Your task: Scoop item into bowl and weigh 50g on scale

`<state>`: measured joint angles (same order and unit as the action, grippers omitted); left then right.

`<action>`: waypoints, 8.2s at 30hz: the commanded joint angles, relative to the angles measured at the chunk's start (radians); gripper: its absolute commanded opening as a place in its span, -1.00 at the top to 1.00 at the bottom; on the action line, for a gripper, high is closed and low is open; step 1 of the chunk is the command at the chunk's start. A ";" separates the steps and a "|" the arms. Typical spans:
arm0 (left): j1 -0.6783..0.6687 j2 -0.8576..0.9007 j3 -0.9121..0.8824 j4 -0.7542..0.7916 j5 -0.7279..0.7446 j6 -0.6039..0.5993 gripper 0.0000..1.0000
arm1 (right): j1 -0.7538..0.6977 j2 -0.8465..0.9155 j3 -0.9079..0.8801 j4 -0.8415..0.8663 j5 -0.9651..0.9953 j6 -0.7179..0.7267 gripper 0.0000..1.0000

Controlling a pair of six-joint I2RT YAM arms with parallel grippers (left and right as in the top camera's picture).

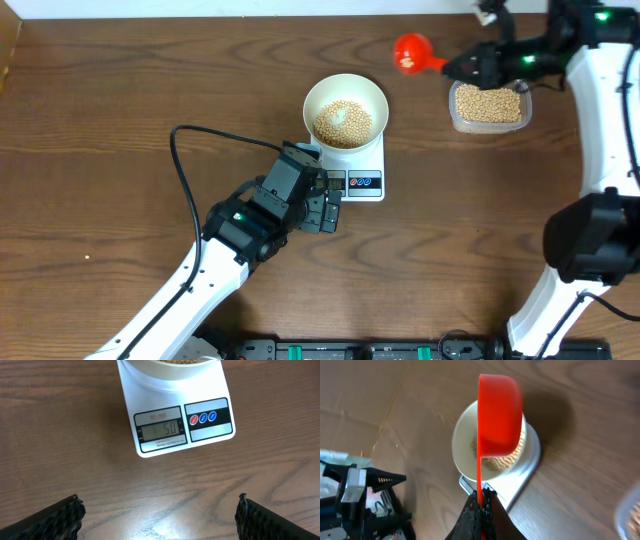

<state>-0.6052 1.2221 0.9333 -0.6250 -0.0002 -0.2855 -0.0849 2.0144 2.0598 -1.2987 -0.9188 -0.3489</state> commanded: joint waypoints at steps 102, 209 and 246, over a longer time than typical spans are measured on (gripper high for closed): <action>0.000 0.000 -0.008 -0.003 -0.012 -0.001 -0.97 | -0.177 -0.822 -0.497 -0.058 0.502 0.132 -0.98; 0.000 -0.001 -0.008 -0.003 -0.012 -0.001 -0.97 | 0.042 -2.009 -2.054 1.235 0.778 0.124 -0.99; 0.695 -0.693 -0.349 0.339 -0.016 0.128 -0.97 | 0.042 -2.009 -2.054 1.235 0.778 0.124 -0.98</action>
<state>0.0776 0.5861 0.6685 -0.3504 0.0040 -0.1780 -0.0490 0.0120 0.0078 -0.0605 -0.1474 -0.2207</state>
